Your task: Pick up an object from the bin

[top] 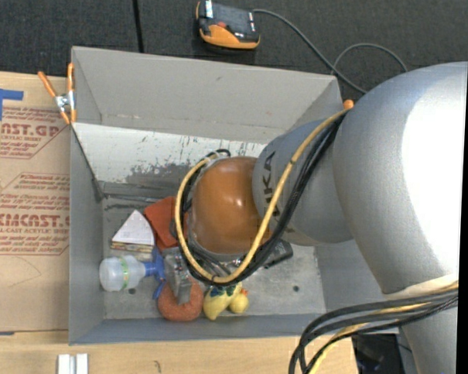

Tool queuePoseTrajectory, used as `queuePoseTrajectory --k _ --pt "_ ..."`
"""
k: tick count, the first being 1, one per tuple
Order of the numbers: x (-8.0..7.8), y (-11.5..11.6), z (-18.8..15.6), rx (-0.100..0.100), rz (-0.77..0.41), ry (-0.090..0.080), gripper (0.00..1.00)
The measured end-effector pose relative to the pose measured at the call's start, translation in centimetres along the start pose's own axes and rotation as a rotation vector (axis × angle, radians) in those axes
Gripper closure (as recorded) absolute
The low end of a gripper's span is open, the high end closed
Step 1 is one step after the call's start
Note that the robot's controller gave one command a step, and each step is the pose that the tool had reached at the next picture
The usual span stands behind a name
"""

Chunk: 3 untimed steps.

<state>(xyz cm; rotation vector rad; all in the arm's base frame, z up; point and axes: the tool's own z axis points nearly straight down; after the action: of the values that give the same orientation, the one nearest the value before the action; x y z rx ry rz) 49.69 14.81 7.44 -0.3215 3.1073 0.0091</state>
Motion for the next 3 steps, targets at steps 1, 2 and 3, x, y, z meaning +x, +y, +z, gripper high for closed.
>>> queuePoseTrajectory --k 1,2,3 --pt "0.0 0.0 0.0 0.0 0.0 0.0 1.0" --pt "-4.1 -1.5 -2.2 0.001 -0.032 0.024 1.0" --pt "-3.3 2.9 -2.7 0.002 -0.031 0.021 0.0"
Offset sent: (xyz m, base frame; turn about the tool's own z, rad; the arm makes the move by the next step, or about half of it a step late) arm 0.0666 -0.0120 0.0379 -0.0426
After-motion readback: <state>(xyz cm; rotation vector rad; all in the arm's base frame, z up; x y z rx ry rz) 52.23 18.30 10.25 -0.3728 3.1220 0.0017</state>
